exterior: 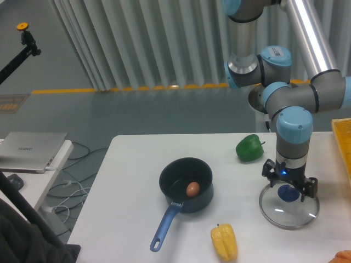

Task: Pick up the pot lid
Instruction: 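Close the gripper fingers around the blue knob of the lid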

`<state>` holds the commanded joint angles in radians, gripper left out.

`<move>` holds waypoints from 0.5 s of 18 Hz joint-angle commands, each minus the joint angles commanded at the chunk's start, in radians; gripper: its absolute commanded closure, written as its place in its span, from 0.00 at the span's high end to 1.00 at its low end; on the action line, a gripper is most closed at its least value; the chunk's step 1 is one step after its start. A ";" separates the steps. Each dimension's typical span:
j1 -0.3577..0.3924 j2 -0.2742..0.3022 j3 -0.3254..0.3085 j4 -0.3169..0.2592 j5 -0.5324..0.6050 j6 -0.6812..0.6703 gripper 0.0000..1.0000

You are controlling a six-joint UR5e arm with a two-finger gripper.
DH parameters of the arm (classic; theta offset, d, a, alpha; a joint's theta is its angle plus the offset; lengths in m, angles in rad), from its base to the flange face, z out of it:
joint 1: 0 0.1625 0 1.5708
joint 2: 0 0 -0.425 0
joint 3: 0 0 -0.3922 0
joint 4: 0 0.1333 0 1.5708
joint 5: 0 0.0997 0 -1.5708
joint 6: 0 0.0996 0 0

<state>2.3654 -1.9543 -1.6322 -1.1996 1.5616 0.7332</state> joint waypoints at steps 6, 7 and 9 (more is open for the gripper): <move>-0.002 -0.005 0.000 0.000 -0.002 0.000 1.00; -0.002 -0.006 0.000 0.000 0.000 0.000 1.00; -0.002 -0.008 0.000 0.000 -0.002 0.000 1.00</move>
<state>2.3639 -1.9620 -1.6322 -1.1996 1.5601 0.7332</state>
